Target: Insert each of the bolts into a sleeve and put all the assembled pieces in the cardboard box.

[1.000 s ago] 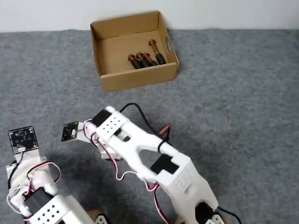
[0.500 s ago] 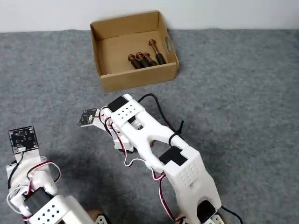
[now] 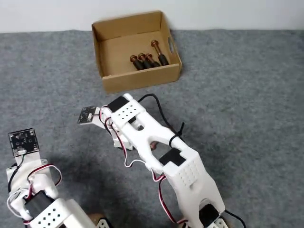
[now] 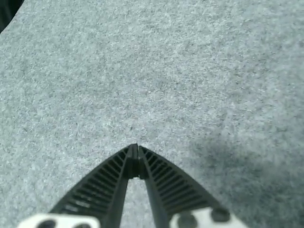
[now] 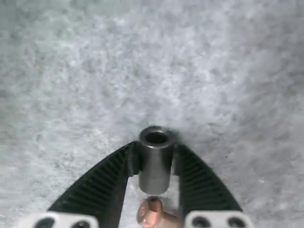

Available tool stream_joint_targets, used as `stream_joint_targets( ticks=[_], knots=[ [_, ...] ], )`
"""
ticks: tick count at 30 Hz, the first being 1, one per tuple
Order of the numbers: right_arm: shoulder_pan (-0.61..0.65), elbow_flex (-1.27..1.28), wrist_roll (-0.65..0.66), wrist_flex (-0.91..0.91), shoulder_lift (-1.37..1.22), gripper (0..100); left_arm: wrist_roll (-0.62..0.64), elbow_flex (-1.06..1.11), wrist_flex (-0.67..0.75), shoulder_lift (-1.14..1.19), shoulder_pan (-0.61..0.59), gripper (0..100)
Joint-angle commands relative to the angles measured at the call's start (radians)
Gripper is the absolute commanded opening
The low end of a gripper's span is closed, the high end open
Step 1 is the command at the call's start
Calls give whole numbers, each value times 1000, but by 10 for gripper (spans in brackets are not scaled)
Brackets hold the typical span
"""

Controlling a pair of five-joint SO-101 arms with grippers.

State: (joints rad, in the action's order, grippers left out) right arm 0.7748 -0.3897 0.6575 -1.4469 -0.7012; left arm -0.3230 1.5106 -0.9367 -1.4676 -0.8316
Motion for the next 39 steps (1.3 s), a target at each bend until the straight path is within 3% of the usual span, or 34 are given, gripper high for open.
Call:
stream_joint_targets(
  ticks=[1,9,16,19,24,30,39],
  knots=[
    [10,-5,-11,-31,-1,13,-9,-45,-6,-9,-6,5],
    [-45,-5,-32,-177,147,9,-3,-53,-9,-9,-6,5],
    [-171,-5,-123,-309,335,9,84,-176,-160,-9,57,5],
    [-231,2,-160,-348,437,9,143,-213,-233,-9,150,6],
    [-331,26,-319,-349,641,9,348,-251,-249,-9,279,39],
    [-469,199,-463,-349,901,9,390,-317,-226,-2,485,71],
    [-734,496,-535,-348,1280,9,397,-348,-227,2,822,5]
  ],
)
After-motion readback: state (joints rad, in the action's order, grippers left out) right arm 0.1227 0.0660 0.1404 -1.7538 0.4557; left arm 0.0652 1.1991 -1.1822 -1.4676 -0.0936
